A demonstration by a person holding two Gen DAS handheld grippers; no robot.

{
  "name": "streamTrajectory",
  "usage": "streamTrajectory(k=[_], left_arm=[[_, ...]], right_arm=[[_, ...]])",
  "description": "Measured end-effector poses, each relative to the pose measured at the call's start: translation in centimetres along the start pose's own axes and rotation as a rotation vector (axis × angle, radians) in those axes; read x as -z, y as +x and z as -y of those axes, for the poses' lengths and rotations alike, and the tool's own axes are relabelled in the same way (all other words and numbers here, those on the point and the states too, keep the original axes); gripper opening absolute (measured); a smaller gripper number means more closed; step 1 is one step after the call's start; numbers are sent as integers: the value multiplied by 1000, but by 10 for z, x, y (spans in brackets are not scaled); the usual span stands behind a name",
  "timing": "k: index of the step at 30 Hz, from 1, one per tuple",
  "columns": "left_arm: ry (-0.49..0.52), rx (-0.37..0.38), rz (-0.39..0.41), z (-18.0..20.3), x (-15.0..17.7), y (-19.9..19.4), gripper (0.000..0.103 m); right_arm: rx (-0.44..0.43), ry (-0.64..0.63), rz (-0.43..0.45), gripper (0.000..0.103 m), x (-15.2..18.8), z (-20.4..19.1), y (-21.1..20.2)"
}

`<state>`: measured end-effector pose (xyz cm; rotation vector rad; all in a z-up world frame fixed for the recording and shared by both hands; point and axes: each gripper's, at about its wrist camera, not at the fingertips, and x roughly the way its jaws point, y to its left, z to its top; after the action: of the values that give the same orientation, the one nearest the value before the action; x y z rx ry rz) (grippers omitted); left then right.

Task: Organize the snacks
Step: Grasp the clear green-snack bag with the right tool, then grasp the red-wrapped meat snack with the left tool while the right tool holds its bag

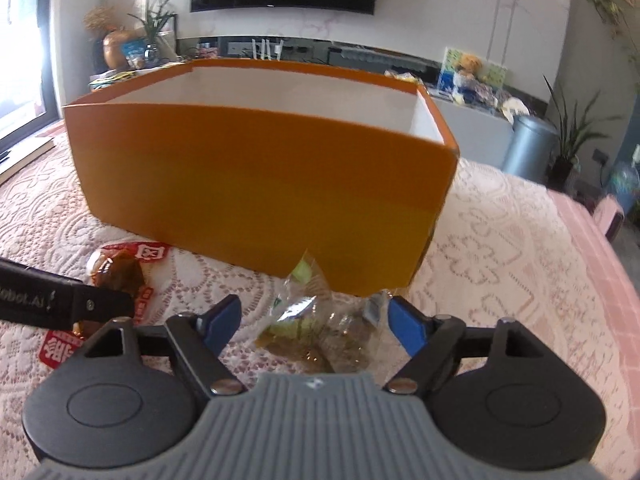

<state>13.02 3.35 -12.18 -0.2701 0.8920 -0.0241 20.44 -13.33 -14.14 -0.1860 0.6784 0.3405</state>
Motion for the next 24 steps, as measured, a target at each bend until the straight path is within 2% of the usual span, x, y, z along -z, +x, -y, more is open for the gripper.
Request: streamTrajectory(k=[6, 10, 14, 20, 24], left_arm=[[22, 3, 4, 4, 0, 3, 75], [35, -4, 1, 8, 0, 4, 78], [38, -29, -20, 15, -4, 8, 80], [48, -79, -46, 28, -11, 16, 82], [111, -129, -46, 42, -7, 22, 82]], right_arm=[[1, 42, -19, 78, 1, 1, 7], [42, 47, -48, 57, 4, 2, 14], [39, 75, -53, 49, 3, 6, 12], [21, 87, -43, 48, 1, 5, -5], [14, 65, -46, 49, 5, 2, -10]])
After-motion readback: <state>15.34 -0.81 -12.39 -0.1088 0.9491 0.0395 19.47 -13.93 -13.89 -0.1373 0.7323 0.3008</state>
